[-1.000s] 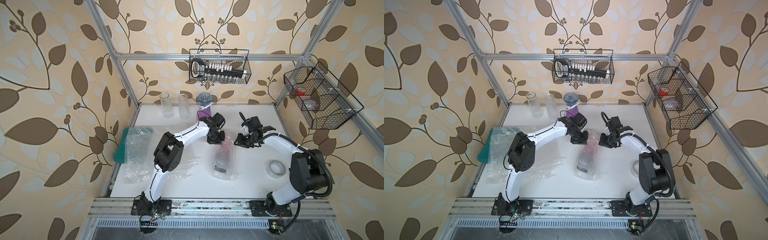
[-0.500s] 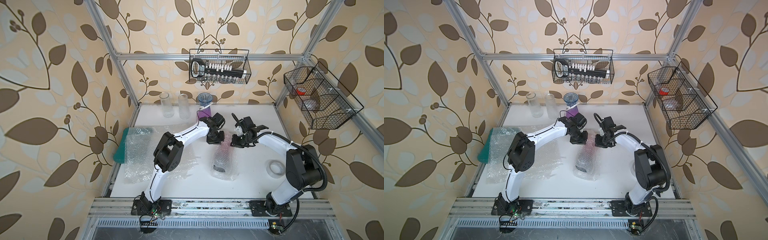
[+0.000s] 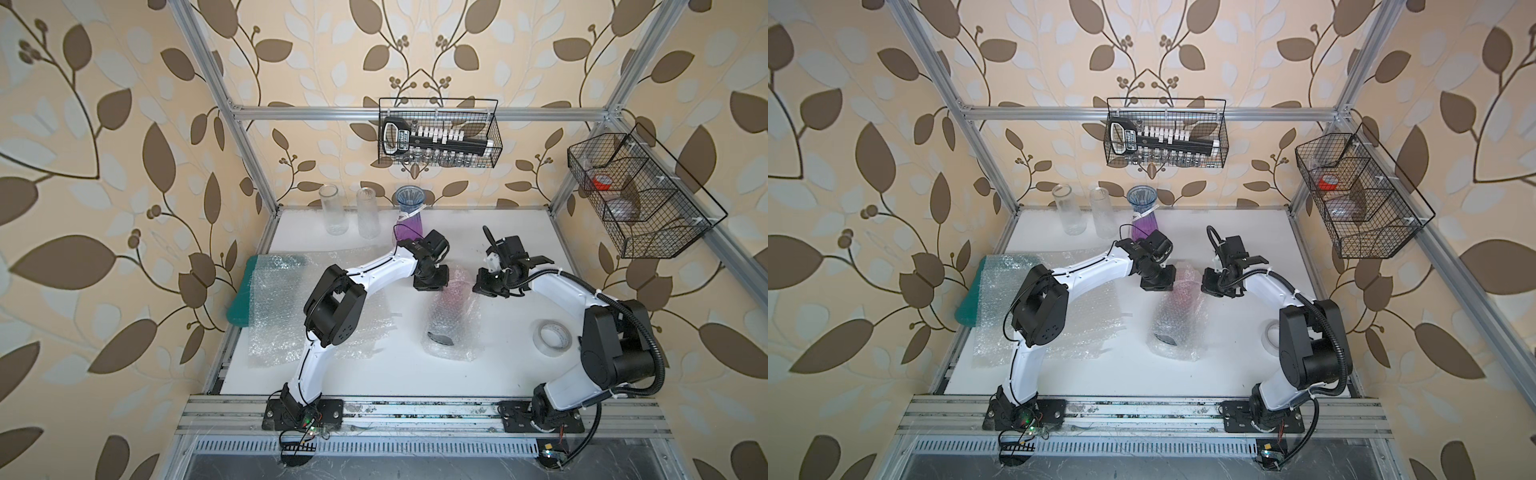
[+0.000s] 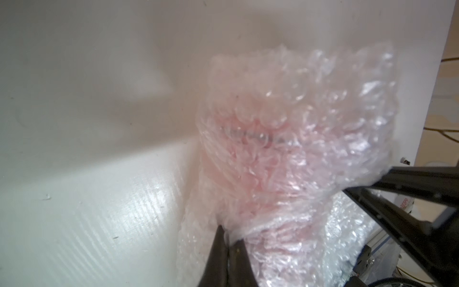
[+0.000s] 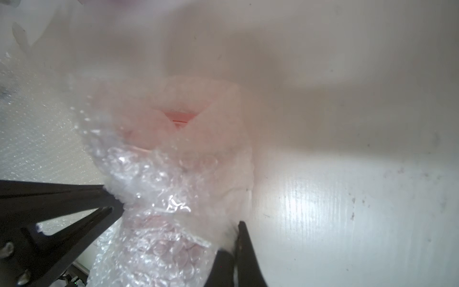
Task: Unwrap the vase from the bubble wrap
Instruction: Unwrap the bubble wrap at the center of the board.
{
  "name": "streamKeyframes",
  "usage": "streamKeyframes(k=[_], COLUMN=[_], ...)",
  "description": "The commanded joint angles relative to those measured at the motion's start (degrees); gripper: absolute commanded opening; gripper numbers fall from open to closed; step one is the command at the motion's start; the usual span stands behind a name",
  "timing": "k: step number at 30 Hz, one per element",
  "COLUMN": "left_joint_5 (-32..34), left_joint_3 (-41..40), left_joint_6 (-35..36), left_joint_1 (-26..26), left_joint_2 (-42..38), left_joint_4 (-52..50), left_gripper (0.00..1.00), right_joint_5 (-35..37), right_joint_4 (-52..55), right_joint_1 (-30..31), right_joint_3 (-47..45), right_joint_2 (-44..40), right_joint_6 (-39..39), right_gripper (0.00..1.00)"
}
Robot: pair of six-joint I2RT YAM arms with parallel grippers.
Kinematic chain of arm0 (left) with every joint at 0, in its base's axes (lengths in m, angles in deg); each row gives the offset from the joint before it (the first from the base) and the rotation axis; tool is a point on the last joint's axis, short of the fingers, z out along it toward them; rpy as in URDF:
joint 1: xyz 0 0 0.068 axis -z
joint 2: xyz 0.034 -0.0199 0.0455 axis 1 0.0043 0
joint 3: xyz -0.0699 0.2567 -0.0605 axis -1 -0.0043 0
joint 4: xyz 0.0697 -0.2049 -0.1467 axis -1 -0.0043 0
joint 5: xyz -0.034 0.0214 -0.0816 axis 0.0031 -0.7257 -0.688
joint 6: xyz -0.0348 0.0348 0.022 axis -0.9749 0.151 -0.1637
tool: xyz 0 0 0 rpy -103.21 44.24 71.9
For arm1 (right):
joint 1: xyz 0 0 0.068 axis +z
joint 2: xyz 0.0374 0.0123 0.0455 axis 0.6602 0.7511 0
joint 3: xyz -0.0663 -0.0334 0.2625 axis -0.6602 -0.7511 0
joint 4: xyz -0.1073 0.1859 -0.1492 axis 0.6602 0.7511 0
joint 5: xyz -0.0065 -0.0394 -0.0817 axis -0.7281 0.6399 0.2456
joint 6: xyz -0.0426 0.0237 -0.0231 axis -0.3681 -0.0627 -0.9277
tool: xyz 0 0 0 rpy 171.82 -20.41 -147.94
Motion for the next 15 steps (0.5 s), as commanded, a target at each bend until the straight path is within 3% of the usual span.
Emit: streamKeyframes(k=[1,8,15], left_joint_5=[5.1,8.1,10.2], left_joint_3=[-2.6,-2.6,-3.0], left_joint_6=[1.4,2.3,2.0], left_joint_1=[-1.2,-1.1,-1.2], left_joint_2=[-2.0,-2.5,-3.4], left_joint_4=[-6.8,-8.2,-9.3], left_gripper=[0.00,0.00,0.00], right_joint_5=[3.2,4.6,10.9], right_joint_4=[-1.0,-1.8,-0.2], right_joint_1=[-1.8,-2.6,-2.9], right_joint_3=[-1.6,-3.1,-3.4], right_joint_2=[-1.8,-3.8,-6.4], right_joint_6=[1.4,2.8,2.4], right_gripper=[0.00,0.00,0.00])
